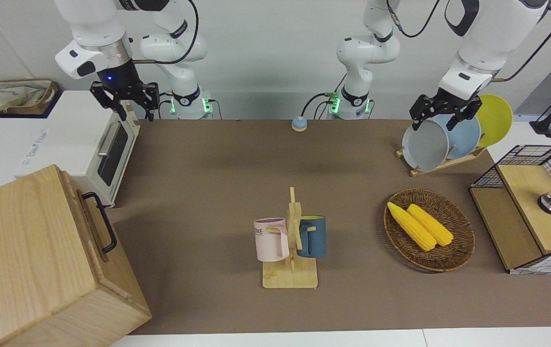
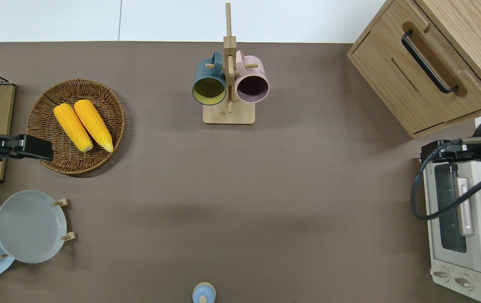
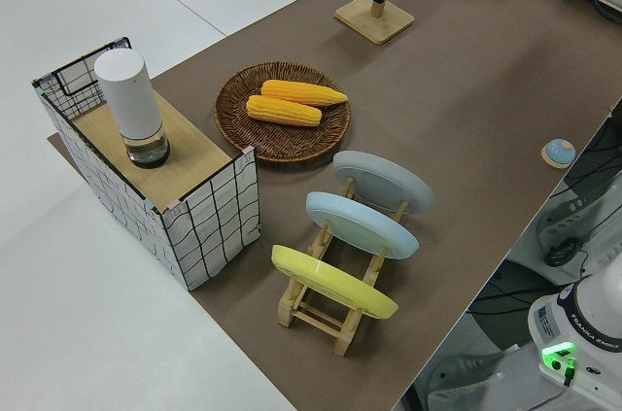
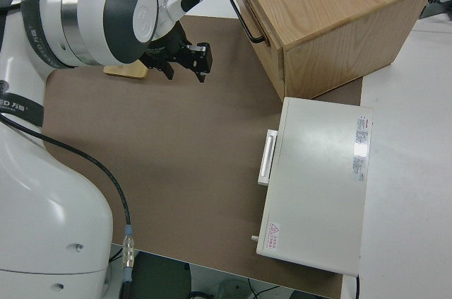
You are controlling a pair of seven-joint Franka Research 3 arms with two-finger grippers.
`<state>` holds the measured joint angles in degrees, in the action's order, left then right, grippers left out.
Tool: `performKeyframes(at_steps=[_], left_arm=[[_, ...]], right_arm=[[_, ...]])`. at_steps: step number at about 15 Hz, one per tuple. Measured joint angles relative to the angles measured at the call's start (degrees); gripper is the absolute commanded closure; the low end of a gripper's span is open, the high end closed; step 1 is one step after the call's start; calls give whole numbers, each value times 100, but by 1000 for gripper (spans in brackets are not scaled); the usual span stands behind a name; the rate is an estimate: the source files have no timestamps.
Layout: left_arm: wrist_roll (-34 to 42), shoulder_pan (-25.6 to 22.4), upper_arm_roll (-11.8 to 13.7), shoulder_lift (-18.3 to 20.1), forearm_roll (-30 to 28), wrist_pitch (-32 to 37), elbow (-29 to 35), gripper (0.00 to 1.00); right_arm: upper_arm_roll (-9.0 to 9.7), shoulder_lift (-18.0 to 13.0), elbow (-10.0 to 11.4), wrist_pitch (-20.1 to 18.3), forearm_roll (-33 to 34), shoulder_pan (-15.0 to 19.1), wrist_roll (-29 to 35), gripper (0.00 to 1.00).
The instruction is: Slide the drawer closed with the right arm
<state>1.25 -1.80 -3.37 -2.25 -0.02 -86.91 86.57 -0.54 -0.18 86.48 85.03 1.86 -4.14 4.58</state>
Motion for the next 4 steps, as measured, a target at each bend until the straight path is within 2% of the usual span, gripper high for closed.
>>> performKeyframes(at_steps=[4], left_arm=[[0, 0, 0, 0, 0, 0, 0, 7]], right_arm=[[7, 22, -21, 39, 0, -1, -22, 15]])
